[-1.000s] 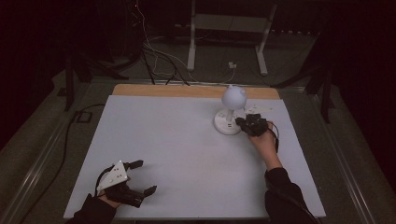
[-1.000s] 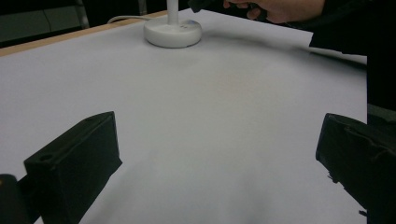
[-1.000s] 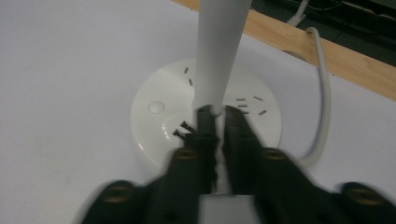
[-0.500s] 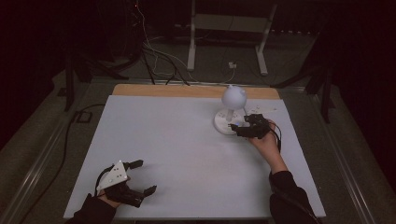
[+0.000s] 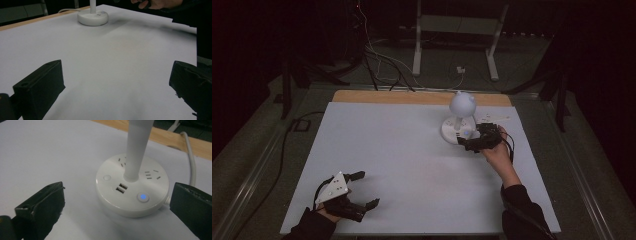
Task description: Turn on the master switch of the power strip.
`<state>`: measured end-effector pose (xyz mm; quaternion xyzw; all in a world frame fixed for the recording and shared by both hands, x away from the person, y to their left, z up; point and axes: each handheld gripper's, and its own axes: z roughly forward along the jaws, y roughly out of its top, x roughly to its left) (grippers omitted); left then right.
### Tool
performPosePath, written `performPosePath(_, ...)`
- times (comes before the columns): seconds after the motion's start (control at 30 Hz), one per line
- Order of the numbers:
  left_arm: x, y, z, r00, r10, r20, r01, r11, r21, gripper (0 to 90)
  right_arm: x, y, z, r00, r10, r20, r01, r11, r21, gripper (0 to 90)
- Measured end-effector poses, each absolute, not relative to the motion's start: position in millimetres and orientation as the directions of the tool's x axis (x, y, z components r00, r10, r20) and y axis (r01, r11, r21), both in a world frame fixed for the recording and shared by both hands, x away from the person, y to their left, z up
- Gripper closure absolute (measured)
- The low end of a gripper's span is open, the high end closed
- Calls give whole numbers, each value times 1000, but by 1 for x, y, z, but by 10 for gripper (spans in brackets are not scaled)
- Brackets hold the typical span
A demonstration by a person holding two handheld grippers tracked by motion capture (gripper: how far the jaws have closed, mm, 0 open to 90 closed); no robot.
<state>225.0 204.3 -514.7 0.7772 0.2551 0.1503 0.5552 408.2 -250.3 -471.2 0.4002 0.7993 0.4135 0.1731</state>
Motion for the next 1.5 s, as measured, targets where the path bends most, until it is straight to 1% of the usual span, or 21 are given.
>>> performPosePath(0.3,225,204,-515,826,562,-50,230,-254,940,2,395,-247,-464,-651,755,82,492,338,802,0)
performPosePath(0.83,225,204,-514,824,565,-53,231,-249,940,2,364,-249,-459,-674,735,79,467,340,816,0)
performPosePath(0.93,225,205,-514,824,565,-52,232,-252,940,2,353,-251,-460,-681,730,54,445,355,822,0)
performPosePath(1.3,226,205,-515,824,565,-51,232,-255,939,2,326,-255,-475,-702,710,57,442,371,817,0)
performPosePath(1.37,226,205,-515,824,565,-51,232,-255,939,2,322,-256,-478,-709,701,74,448,367,815,0)
performPosePath(1.5,226,204,-515,824,564,-49,232,-257,938,2,312,-256,-484,-714,697,58,444,387,808,0)
